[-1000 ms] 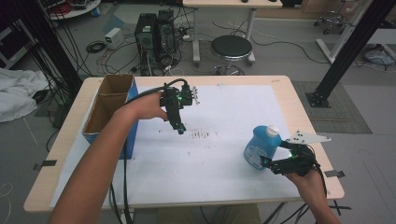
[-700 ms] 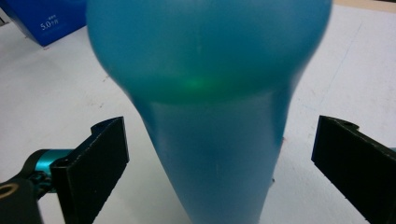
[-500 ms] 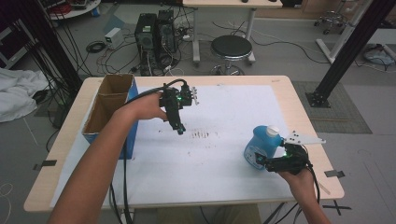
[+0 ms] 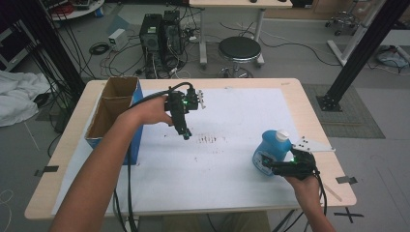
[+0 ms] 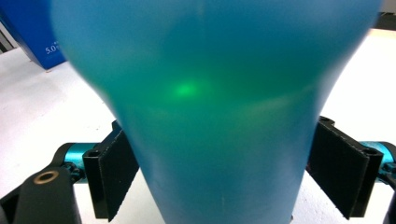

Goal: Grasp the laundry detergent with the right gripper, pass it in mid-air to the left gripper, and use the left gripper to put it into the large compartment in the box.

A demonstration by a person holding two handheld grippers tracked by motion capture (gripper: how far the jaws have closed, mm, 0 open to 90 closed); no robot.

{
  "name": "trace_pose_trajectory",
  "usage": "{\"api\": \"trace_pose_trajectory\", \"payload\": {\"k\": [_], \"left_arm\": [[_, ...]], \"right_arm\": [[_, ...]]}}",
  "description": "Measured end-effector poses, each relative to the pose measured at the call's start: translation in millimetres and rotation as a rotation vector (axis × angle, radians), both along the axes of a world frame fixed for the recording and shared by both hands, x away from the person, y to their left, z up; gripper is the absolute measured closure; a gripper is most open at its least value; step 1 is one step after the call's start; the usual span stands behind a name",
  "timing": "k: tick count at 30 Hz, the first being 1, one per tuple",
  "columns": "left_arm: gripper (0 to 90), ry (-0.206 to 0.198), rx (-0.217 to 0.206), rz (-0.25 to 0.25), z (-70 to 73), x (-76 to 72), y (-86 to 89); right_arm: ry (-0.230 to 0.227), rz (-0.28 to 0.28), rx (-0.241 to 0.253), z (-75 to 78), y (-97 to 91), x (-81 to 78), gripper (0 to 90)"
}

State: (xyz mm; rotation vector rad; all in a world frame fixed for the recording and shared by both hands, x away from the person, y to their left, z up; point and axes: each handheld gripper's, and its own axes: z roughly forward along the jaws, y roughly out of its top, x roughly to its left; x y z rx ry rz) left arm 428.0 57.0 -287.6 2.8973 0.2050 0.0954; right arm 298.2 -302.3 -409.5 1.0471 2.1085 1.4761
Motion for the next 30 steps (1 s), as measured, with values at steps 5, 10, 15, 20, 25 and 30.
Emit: {"api": "trace_pose_trajectory", "payload": {"k": [5, 10, 15, 20, 25, 30], "left_arm": [[10.0, -0.001, -0.003, -0.001, -0.2, -0.1, -0.5], [10.0, 0.000, 0.001, -0.004, -0.3, 0.1, -0.3], [10.0, 0.001, 0.002, -0.004, -0.6, 0.4, -0.2], [10.0, 0.002, 0.002, -0.004, -0.7, 0.4, 0.0], [10.0, 0.004, 0.000, -0.003, -1.5, 0.3, -0.8], [10.0, 0.006, 0.000, -0.004, -1.7, 0.2, -1.3]], "right_arm": [[-0.006, -0.003, 0.006, -0.5, 0.4, 0.4, 15.1], [-0.014, 0.002, 0.003, -1.2, 0.8, 0.3, 19.7], [-0.020, -0.009, 0.005, -1.1, 0.4, 0.4, 20.3], [-0.025, 0.002, 0.002, -2.0, -0.3, 0.5, 27.3], [-0.031, -0.007, -0.007, -2.7, 0.5, 1.0, 29.0], [-0.042, -0.009, -0.002, -2.9, 1.1, 0.0, 34.0]]}}
